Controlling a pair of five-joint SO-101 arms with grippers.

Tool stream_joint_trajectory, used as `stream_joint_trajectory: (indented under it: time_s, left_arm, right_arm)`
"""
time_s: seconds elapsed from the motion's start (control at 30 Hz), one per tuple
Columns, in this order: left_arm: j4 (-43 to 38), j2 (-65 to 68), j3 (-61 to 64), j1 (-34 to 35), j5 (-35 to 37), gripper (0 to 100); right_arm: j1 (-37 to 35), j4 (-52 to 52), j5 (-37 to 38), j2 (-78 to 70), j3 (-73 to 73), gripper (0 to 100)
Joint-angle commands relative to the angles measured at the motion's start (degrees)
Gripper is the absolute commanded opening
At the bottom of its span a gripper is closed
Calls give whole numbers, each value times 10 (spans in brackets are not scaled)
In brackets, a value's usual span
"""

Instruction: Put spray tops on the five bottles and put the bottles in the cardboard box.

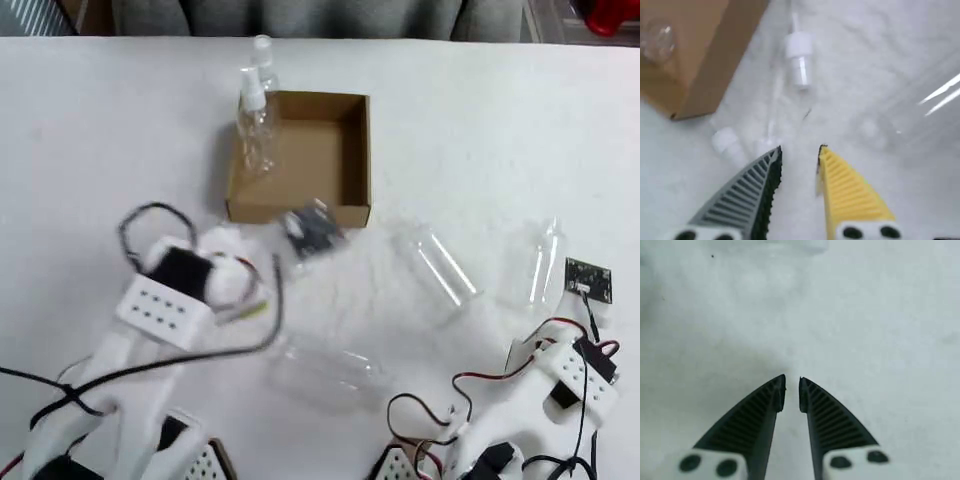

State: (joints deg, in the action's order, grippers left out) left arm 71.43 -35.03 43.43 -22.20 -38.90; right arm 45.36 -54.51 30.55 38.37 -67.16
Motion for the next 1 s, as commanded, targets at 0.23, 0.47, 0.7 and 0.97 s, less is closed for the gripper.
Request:
stream_joint_trajectory:
  time_s: [0.23,0.47,0.7,0.97]
  left_arm:
    - [113,-19,-34,-286,-131,258]
    - [37,-15,-33,-292,-147,321]
    - [-65,-15,23,-298,-146,346]
    - [-154,-21,53,-258,-97,352]
  right_arm:
    - [6,12,-5,7,4,16]
    - [7,12,-5,7,4,16]
    - [22,13,-6,7,8,16]
    - [43,26,-19,7,10,16]
